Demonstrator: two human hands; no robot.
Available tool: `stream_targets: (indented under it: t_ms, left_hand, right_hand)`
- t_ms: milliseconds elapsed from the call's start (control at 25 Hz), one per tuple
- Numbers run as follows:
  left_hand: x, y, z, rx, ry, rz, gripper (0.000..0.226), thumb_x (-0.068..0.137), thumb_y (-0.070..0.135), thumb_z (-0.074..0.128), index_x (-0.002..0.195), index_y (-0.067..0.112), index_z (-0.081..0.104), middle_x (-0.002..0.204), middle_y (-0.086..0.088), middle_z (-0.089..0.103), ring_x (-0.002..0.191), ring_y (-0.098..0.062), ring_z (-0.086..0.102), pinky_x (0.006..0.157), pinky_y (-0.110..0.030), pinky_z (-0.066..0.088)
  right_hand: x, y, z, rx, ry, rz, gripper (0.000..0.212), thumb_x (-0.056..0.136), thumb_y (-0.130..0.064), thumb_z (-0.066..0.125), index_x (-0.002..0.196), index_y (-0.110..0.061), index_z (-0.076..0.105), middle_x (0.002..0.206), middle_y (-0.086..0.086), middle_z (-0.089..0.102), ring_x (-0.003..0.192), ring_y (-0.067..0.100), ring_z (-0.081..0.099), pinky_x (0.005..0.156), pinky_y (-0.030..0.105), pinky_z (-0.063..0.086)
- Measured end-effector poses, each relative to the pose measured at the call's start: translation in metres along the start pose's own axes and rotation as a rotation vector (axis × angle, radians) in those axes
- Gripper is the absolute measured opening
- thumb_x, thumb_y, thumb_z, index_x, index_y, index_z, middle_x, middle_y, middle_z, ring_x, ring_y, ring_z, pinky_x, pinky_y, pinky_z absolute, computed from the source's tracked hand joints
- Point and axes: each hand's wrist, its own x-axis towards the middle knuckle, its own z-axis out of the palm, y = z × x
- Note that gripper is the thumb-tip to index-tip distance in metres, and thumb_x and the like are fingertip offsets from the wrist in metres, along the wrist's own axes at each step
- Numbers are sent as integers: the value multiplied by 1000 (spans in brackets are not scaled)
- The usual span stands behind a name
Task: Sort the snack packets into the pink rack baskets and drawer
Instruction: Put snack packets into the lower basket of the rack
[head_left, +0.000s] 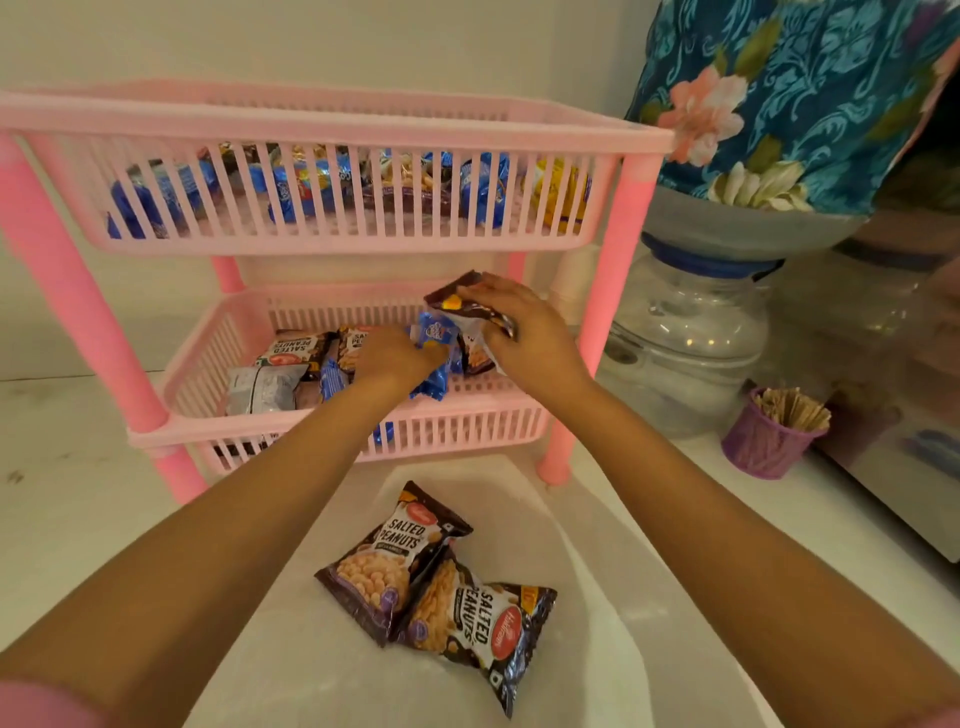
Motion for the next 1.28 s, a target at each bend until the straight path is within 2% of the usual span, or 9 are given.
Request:
stream_targets:
  t_ms: [200,320,440,640,760,920,1000,1120,1280]
  left_hand:
    - [28,-13,26,216,-158,-86,44,87,36,57,55,16,35,50,-4,28,45,-14,29,41,-25,23]
    - [34,-16,36,339,-240,-90,36,86,35,59,64,10,45,60,-6,42,61,-19,50,53,-27,40]
    - [32,-15,41,488,-283,-47,38,88,36,55,110,6,54,107,-13,61,105,-28,57,80,-33,46]
    - [31,-17,45,472,-262,-47,44,89,36,53,115,0,53,118,-18,59,102,-31,57,72,-34,42]
    - [31,-18,46,441,-197,-52,39,87,33,56,109,0,55,113,-18,60,88,-29,55,67,-34,40]
    - [31,-18,44,449,-190,-68,37,87,25,57,113,-1,53,118,-20,58,106,-34,56,74,-37,43]
    - [30,-17,43,454,-185,-66,35,88,22,57,115,0,53,120,-19,58,107,-35,56,76,-39,45]
    - [15,-8,36,412,52,63,27,88,17,54,110,3,54,111,-19,62,97,-37,59,64,-38,42]
    - [-33,-10,35,447,278,357,37,95,29,37,123,6,43,116,-18,57,100,-35,56,68,-40,42]
  right_hand:
    - [41,45,33,-206,-266,153,42,87,-5,49,124,-24,59,136,4,54,121,28,52,100,39,44]
    - [39,63,49,-252,-363,216,43,84,-7,52,121,-26,61,127,7,61,111,29,58,91,36,49]
    - [39,70,53,-288,-455,274,43,84,-9,55,124,-23,59,130,7,59,112,27,57,87,27,45]
    - [43,70,61,-360,-609,341,54,93,-53,35,128,-17,56,137,13,51,118,30,51,93,32,39]
    - [46,73,66,-404,-624,387,67,92,-59,21,131,-14,51,142,16,45,123,31,47,99,36,36]
    - [46,74,67,-396,-641,418,70,92,-61,22,138,-11,42,147,16,37,129,31,42,102,35,34]
    - [44,72,64,-398,-580,391,66,92,-59,21,125,-13,54,135,17,50,118,32,50,93,37,38]
    - [27,57,55,-383,-163,195,52,94,-53,25,92,-19,64,101,9,66,100,30,59,77,36,41]
    - [-34,53,55,-556,-14,-75,45,96,-41,32,137,-26,42,150,1,35,143,25,21,113,49,14]
